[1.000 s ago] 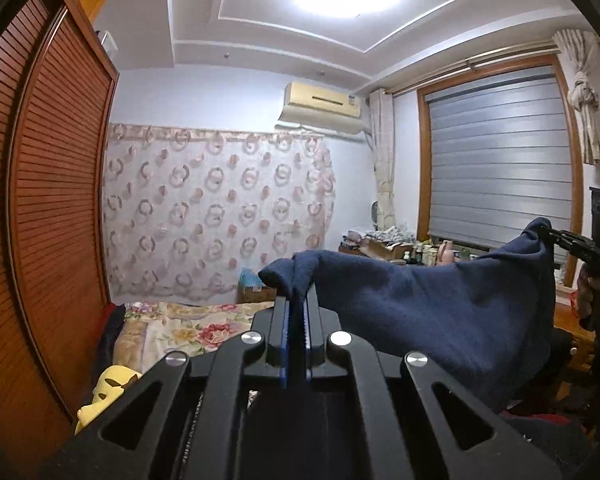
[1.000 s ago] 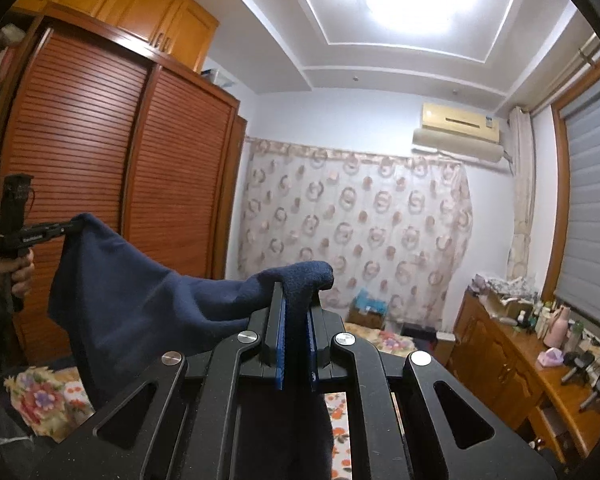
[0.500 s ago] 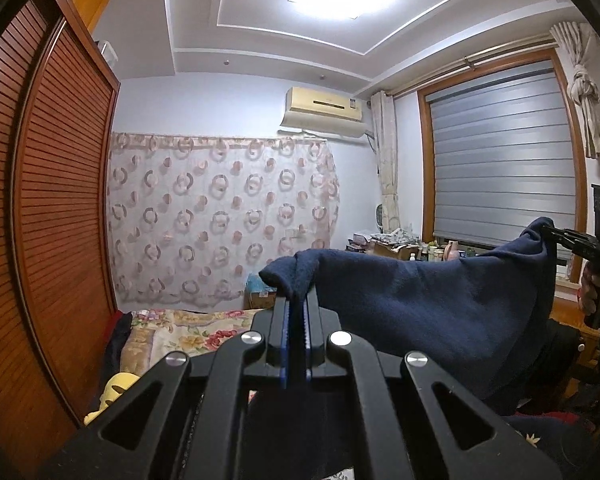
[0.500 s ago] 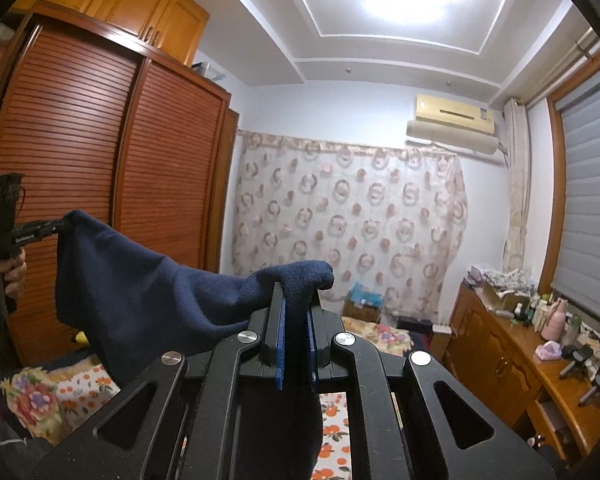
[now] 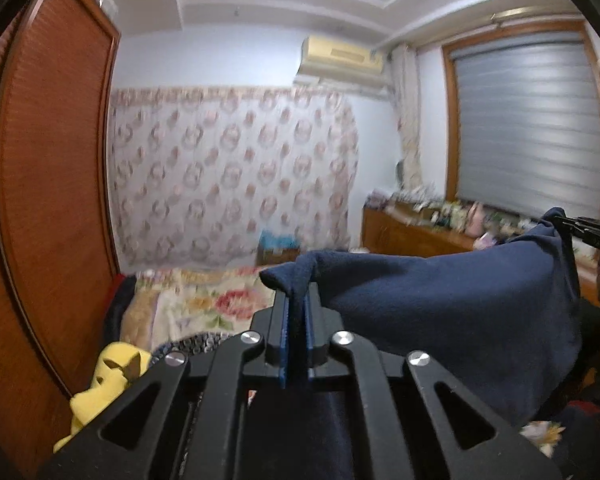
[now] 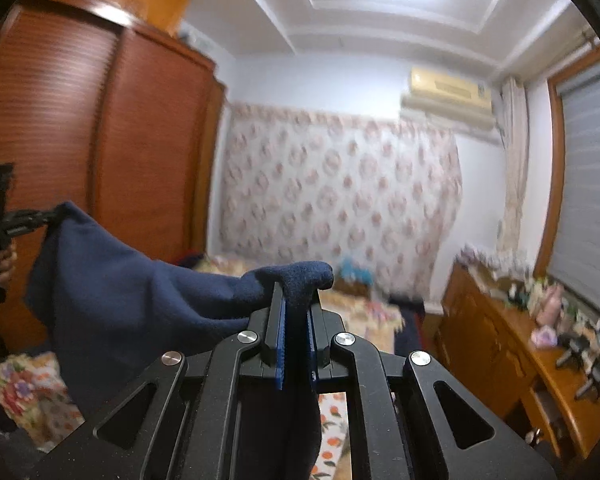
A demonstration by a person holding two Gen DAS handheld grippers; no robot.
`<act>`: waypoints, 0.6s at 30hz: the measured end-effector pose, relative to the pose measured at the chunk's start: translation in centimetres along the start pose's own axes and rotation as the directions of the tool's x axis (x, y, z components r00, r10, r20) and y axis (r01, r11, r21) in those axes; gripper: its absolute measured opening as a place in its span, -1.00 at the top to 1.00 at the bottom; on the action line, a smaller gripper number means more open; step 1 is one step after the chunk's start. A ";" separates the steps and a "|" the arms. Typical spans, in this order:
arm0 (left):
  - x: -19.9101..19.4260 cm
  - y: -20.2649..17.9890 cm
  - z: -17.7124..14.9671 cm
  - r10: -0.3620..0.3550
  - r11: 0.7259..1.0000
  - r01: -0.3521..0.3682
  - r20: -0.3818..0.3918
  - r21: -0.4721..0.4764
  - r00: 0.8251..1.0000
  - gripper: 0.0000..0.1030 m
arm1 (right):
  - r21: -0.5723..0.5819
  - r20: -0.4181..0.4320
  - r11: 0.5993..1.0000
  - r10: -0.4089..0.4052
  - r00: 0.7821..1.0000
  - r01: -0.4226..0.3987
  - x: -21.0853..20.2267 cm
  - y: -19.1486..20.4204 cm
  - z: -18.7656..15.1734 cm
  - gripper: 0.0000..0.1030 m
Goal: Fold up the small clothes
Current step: 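Lower the shirt flat onto the sheet and open both grippers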
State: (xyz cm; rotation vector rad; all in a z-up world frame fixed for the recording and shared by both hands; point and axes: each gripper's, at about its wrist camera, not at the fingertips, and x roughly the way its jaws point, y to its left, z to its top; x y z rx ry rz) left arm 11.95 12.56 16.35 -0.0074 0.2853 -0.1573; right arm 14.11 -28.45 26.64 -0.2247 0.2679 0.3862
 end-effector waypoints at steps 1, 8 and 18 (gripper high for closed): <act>2.9 0.3 -1.3 0.017 1.000 -0.016 -0.037 0.017 0.999 0.87 | 0.006 -0.043 1.000 -0.015 0.999 0.015 3.2 -0.4 -1.2 0.89; 15.1 2.1 -10.5 0.038 0.999 -0.038 -0.324 0.008 0.945 0.51 | 0.009 -0.400 0.984 -0.158 0.903 0.176 21.8 -3.5 -12.1 0.63; 12.3 -0.9 -15.0 -0.028 0.999 0.032 -0.398 0.005 0.917 0.23 | 0.045 -0.468 0.995 -0.058 0.882 0.090 19.9 -1.7 -18.8 0.48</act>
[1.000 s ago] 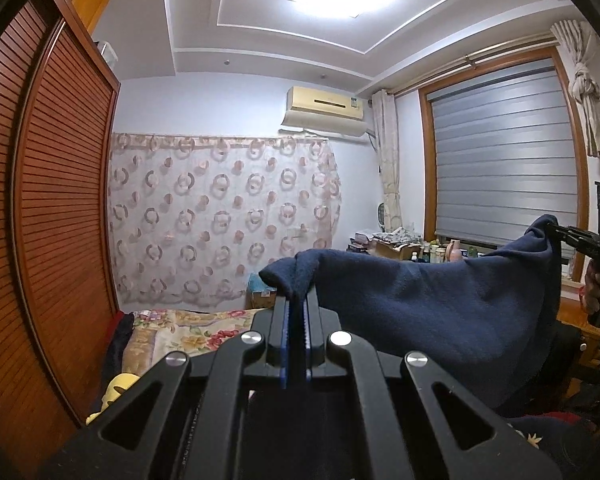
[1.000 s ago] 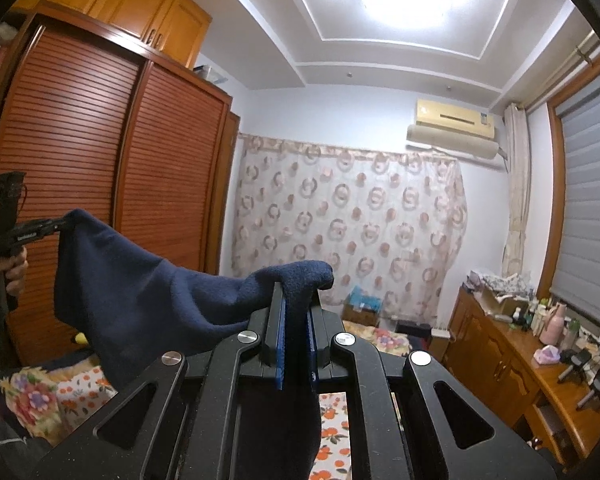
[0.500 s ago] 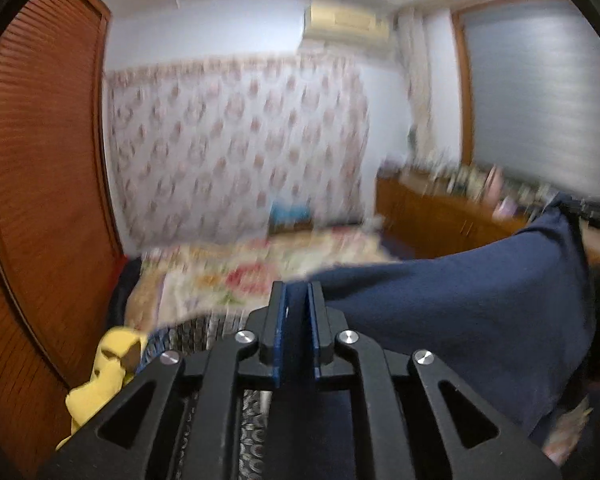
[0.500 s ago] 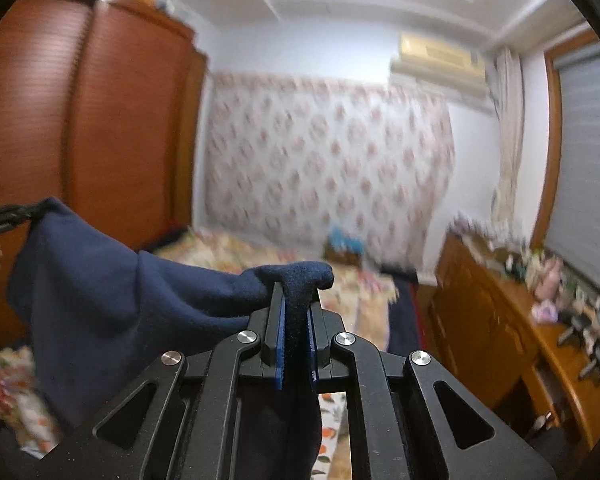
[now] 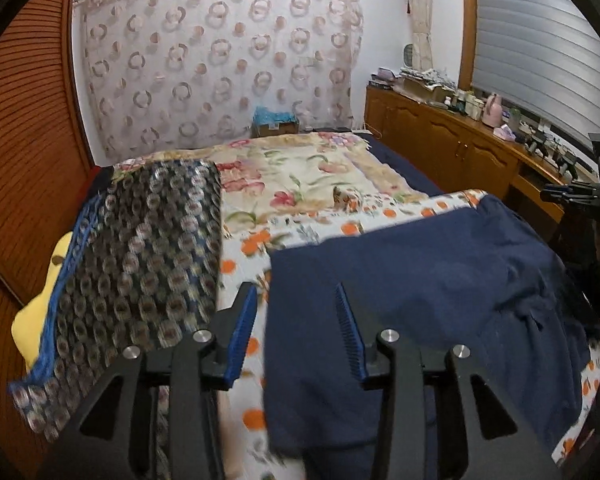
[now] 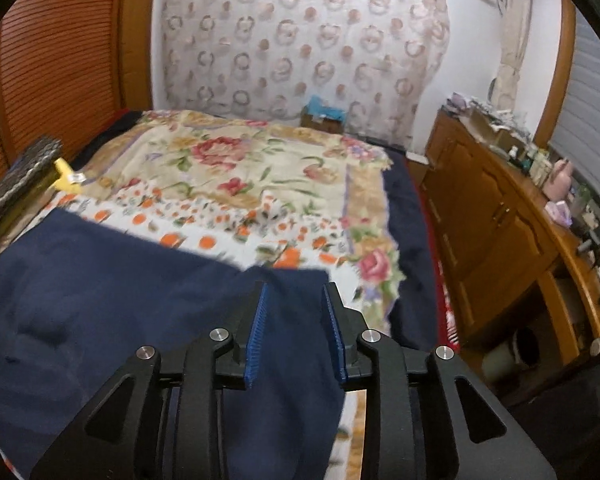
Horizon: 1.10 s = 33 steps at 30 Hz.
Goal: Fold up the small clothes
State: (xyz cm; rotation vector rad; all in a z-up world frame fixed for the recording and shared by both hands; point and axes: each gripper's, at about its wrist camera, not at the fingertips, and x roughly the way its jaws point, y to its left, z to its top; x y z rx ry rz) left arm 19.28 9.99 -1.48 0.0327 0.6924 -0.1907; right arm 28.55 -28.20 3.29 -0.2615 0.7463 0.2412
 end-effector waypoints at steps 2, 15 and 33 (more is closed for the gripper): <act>-0.5 -0.4 -1.2 -0.016 1.000 0.016 -0.013 0.000 1.000 0.23 | -0.005 -0.007 1.000 0.016 1.000 -0.016 -0.9 0.5 -1.6 0.47; -2.0 -3.0 -11.5 -0.023 0.999 0.026 -0.162 0.019 0.987 0.22 | 0.107 -0.100 0.991 0.092 0.991 -0.081 -5.9 0.8 -14.3 0.14; -1.6 -2.9 -12.4 -0.017 1.000 0.018 -0.159 0.007 0.987 -0.11 | 0.055 -0.107 0.997 0.056 0.993 -0.051 -9.6 0.4 -18.3 0.96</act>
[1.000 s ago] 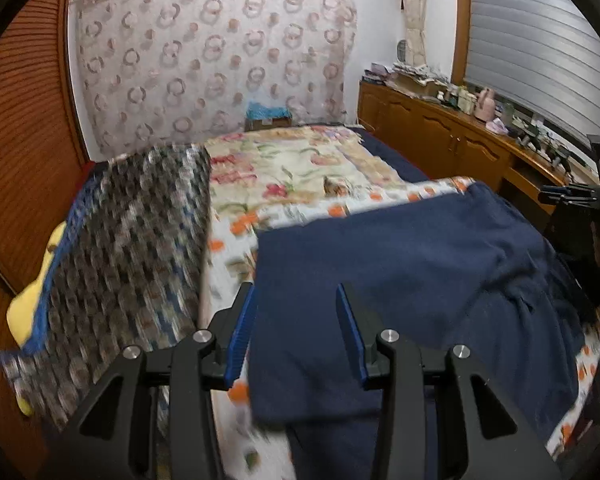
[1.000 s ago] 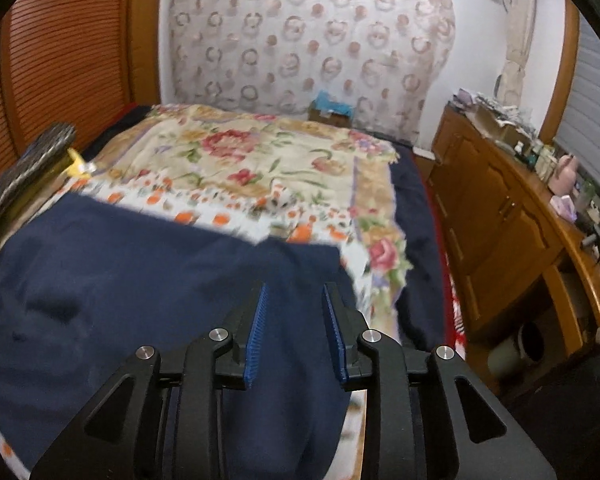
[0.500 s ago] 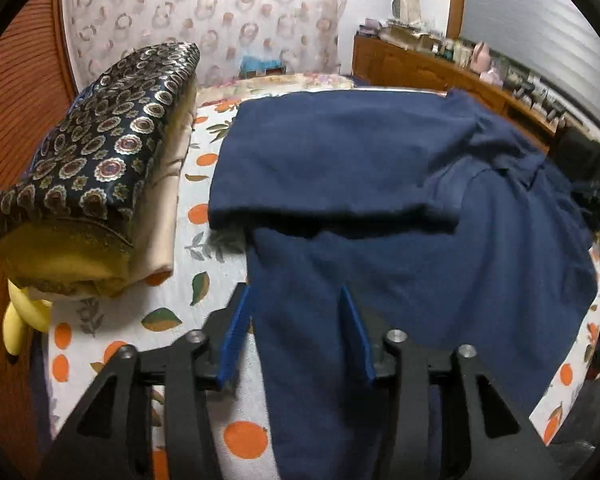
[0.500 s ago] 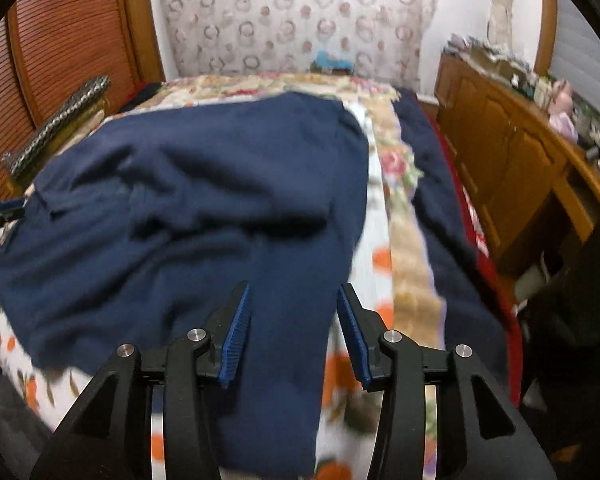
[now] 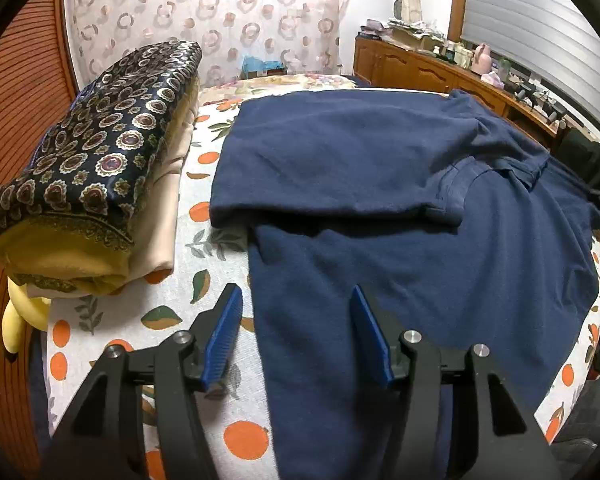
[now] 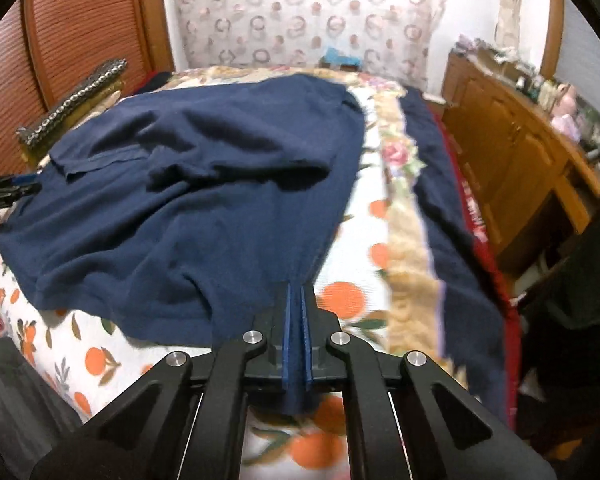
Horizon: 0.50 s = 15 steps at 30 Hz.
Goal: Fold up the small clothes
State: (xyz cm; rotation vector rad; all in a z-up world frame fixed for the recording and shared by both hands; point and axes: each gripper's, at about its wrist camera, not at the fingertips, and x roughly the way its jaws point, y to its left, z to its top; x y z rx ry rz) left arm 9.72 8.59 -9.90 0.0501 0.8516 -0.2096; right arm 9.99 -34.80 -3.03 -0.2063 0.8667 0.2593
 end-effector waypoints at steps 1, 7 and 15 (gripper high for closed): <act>0.0 0.0 0.0 0.000 1.000 0.000 0.000 0.000 1.000 -0.11 | 0.004 0.006 1.000 -0.023 1.000 0.023 -0.6 -0.4 0.0 0.97; 0.0 0.1 0.1 0.006 1.000 -0.006 0.002 -0.005 1.000 -0.14 | 0.045 0.003 0.996 -0.081 0.997 0.081 -1.0 -1.9 0.5 0.91; 0.0 0.1 0.1 0.014 1.000 -0.014 0.000 -0.008 1.000 -0.16 | 0.065 0.093 0.998 -0.020 0.995 0.014 -0.2 -0.4 3.7 0.11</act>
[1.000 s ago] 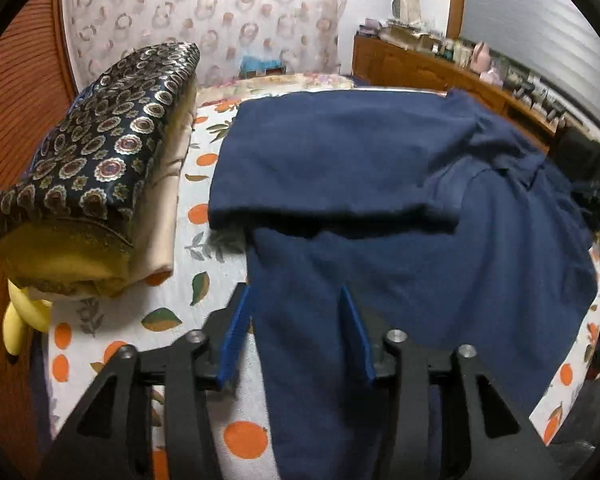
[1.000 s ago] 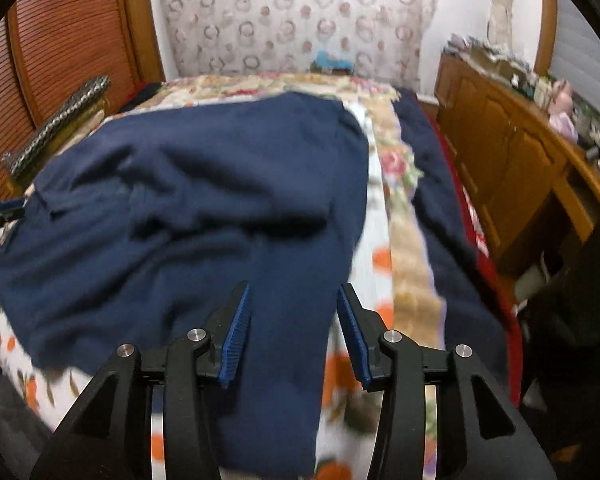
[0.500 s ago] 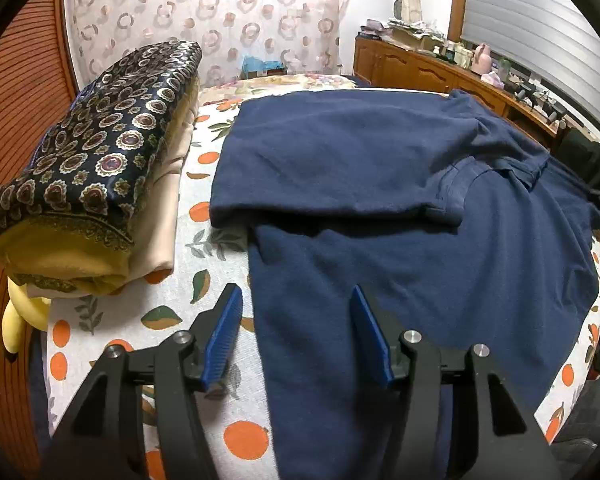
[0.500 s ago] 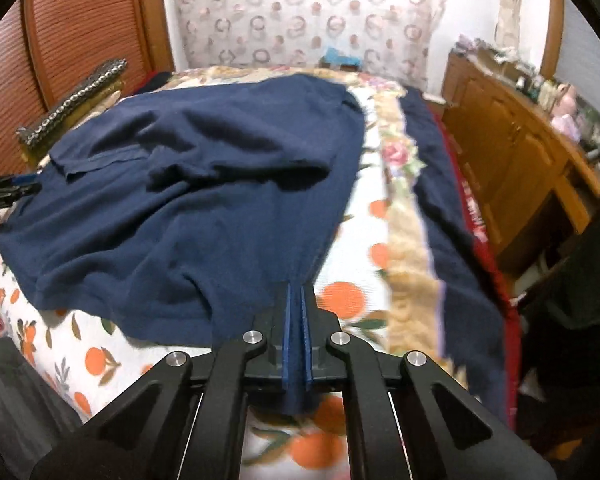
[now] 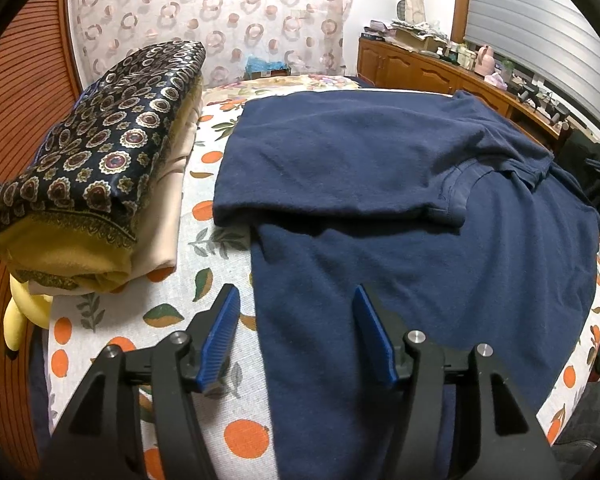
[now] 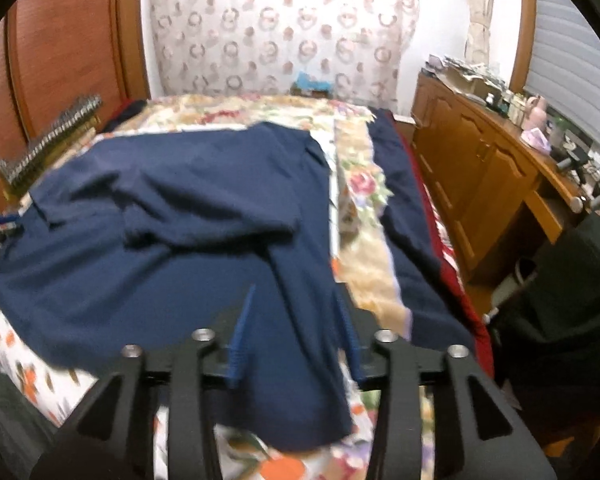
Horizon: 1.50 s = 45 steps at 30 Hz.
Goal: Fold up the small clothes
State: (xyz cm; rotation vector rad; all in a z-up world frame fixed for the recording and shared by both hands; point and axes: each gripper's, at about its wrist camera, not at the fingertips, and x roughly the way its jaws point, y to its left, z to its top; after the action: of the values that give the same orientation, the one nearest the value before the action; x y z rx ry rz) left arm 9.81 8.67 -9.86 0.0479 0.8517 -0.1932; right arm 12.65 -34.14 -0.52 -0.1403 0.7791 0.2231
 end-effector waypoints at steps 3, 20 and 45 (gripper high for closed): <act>-0.2 0.1 0.2 0.017 1.000 -0.017 -0.007 -0.016 1.000 -0.16 | 0.000 0.001 0.999 0.032 0.999 -0.032 1.7 1.1 1.1 0.07; 0.5 2.1 5.2 0.026 0.988 -0.018 0.050 -0.153 0.998 -0.16 | 0.103 -0.089 0.994 0.042 0.995 -0.033 7.6 -0.3 3.1 0.06; 3.7 2.7 6.1 0.010 0.989 -0.011 -0.004 -0.145 1.000 0.80 | 0.062 -0.045 0.997 0.047 0.998 -0.045 9.4 -0.2 4.3 0.81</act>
State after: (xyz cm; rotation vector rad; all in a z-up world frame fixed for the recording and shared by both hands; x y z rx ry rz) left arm 17.24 9.98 -8.69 -0.0838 0.8667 -0.1210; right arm 22.13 -32.10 -4.11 -0.0702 0.8349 0.2401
